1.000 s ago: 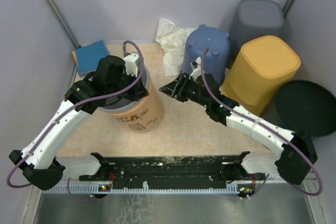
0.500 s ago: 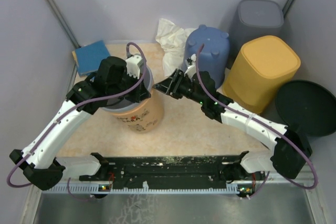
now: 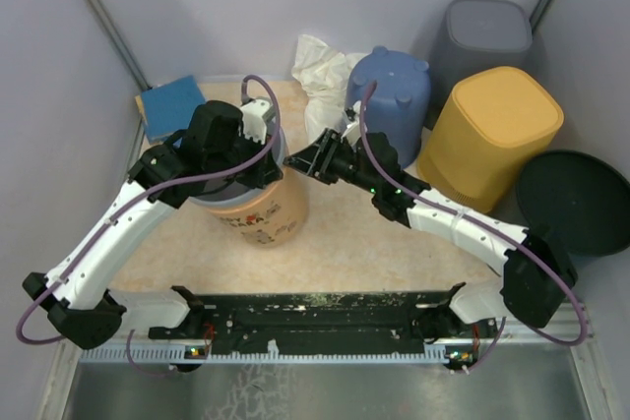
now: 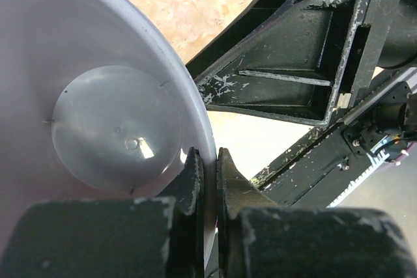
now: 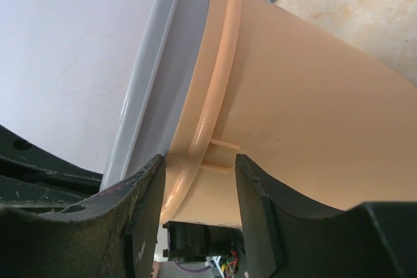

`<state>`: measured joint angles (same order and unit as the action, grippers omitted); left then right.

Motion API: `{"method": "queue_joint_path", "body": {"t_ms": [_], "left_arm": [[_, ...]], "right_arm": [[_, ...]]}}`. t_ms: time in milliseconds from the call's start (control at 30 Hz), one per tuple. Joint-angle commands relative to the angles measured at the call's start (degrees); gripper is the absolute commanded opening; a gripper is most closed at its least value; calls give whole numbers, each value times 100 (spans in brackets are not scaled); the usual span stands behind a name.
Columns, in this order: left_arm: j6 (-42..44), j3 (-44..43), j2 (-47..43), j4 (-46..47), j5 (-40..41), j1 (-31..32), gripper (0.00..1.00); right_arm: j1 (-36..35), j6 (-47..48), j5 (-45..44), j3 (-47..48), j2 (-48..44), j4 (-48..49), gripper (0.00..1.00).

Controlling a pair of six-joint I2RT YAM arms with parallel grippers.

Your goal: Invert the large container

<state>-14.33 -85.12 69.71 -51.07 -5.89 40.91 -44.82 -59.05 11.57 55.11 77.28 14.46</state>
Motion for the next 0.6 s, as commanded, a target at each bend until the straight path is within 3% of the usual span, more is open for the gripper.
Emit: {"method": "queue_joint_path", "body": {"t_ms": [0,567], "left_arm": [[27,-713,140,528,-639,295,0],[545,-2102,509,213,-151,300,0]], "right_arm": [[-124,68,-110,-271,-76,-179,47],[-124,238,-409,-631,-411,-601,45]]}}
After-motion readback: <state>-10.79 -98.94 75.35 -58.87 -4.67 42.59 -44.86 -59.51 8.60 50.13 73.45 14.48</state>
